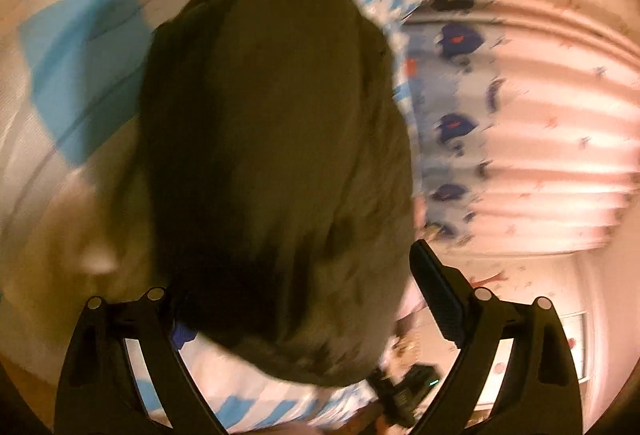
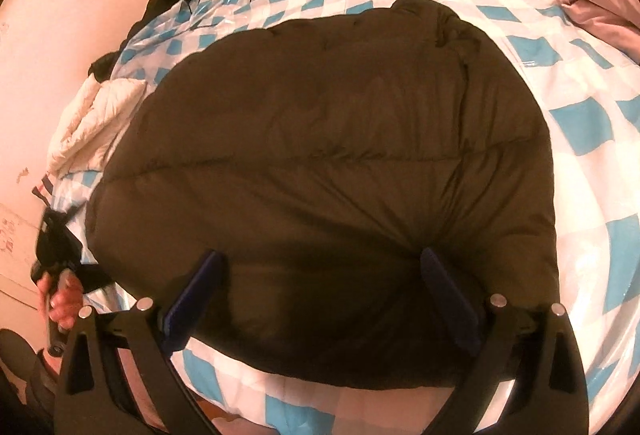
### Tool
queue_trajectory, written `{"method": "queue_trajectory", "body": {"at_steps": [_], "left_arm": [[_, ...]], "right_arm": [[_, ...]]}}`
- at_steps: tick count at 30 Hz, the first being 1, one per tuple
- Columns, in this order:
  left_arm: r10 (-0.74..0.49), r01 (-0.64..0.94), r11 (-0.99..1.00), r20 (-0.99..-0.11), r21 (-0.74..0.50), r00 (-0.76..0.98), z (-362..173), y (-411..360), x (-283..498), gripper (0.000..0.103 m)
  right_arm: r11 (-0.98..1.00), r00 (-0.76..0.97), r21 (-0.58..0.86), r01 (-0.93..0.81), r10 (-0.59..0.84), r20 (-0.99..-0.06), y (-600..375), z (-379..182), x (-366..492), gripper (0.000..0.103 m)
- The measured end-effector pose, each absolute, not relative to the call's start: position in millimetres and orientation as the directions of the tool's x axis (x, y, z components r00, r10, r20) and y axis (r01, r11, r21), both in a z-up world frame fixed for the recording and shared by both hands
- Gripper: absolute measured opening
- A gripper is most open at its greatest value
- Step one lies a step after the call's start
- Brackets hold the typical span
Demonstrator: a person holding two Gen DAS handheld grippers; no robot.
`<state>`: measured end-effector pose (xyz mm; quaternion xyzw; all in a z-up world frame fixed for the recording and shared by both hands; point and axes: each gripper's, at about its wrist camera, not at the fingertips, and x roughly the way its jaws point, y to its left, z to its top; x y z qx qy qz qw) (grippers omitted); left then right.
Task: Fold large clothes
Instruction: 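Lift the jacket end with the left gripper while the right gripper presses the bundle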
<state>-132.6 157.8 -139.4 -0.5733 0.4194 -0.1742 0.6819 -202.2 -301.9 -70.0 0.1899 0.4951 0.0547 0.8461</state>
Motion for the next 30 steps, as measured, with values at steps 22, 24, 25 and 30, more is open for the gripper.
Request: {"method": "queue_trajectory", "body": {"at_steps": [22,24,25,30], "left_arm": [[-0.679,-0.182,0.351,-0.384,-0.918,0.626,-153,155,-114,0.049],[-0.68,-0.208,0.326,-0.381,-0.922,0.626,-160,162,-114,0.058],[-0.68,-0.21,0.327,-0.383,-0.922,0.625,-161,161,-111,0.062],[-0.668,-0.195,0.362,-0.399,-0.912,0.628,-155,149,-100,0.079]], "right_arm": [[0.992,0.501,0.125,-0.036,0.126,-0.856,-210,-71,-74,0.096],[0.99,0.53,0.141,-0.026,0.133,-0.838,-212,-58,-79,0.096],[0.989,0.56,0.145,-0.028,0.135,-0.817,-213,-50,-81,0.096],[0.996,0.591,0.094,0.007,0.072,-0.803,-216,-35,-57,0.096]]}}
